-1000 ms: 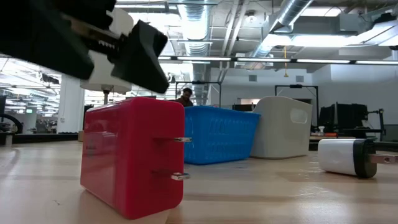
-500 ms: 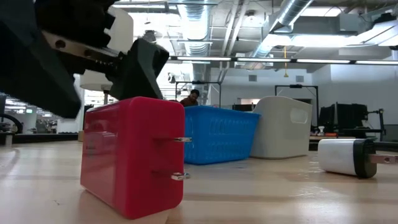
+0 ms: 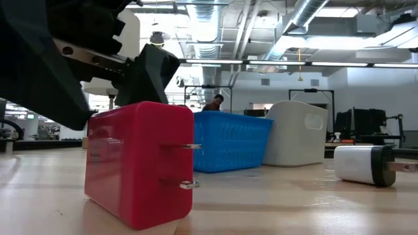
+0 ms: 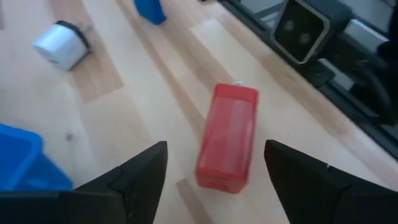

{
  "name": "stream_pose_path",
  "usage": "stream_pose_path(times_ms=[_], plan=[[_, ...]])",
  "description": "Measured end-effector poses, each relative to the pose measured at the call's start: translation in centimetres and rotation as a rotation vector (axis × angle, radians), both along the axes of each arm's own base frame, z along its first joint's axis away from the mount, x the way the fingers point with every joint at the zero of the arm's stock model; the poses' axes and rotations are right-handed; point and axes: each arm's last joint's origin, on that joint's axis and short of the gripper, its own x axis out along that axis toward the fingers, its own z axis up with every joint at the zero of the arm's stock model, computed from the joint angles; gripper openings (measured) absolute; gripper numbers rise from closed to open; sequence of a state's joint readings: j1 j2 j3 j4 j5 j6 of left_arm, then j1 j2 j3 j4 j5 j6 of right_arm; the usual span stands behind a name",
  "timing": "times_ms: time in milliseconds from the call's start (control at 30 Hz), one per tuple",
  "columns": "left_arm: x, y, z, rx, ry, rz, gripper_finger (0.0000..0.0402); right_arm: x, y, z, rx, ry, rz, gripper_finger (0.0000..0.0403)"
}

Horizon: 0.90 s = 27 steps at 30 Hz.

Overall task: Pick & Place Office items
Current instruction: Put the red charger adapter into the gray bin

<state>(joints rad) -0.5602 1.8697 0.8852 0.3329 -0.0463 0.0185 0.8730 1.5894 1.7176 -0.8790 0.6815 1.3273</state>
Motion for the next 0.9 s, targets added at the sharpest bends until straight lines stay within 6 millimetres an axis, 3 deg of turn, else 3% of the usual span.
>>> stream_pose_path(times_ms=[733,900], plan=[[0.03,-0.05,-0.33,-0.028,0.022,0.005,0.0124,0.02,-0.08,0.03,-0.015,-0.015,-0.022,0.024],[0.04,-0.05,-0.32,-0.044,0.029,0.019,0.0122,0.02,-0.09,0.03,-0.015,-0.015,-0.023,0.024]])
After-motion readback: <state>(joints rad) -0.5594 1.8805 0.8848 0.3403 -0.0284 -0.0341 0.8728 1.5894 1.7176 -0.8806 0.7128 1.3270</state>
